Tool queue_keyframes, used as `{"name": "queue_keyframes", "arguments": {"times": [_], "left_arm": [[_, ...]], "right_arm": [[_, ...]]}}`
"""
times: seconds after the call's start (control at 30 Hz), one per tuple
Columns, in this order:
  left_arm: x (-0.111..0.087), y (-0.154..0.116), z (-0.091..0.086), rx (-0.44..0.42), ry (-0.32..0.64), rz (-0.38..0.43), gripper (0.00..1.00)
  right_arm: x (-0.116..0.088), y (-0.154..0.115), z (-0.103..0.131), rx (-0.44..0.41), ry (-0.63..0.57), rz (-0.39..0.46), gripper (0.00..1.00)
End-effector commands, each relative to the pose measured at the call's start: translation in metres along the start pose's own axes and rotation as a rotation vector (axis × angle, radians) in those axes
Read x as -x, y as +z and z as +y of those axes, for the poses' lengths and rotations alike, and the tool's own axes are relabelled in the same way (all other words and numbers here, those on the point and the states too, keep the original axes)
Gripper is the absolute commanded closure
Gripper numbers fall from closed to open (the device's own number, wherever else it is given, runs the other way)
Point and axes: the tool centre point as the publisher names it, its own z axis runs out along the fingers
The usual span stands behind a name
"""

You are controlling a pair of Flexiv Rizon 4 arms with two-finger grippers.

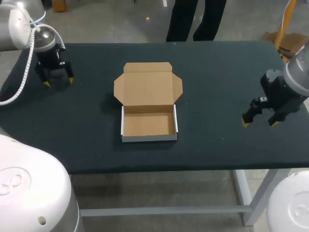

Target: Assemble the packaging by folding the flat box into shape, placing the metal phone stand inside, and closing the box properly

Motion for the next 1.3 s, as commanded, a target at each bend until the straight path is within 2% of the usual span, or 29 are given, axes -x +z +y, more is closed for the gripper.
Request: {"name": "queue_keyframes", "arguments": {"times": [0.03, 0.87, 1.3], "left_arm": [[0.000, 0.002, -0.007, 0.010, -0.001, -0.004, 0.00], [0.004, 0.006, -0.027, -0.003, -0.008, -0.008, 0.00], [0.005, 0.009, -0.043, -0.007, -0.009, -0.010, 0.00]], "right_arm": [[0.000, -0.003, 0.000, -0.005, 0.000, 0.001, 0.00], [0.000, -0.003, 0.000, -0.005, 0.000, 0.001, 0.00], [0.000, -0.003, 0.000, -0.005, 0.000, 0.001, 0.00]]}}
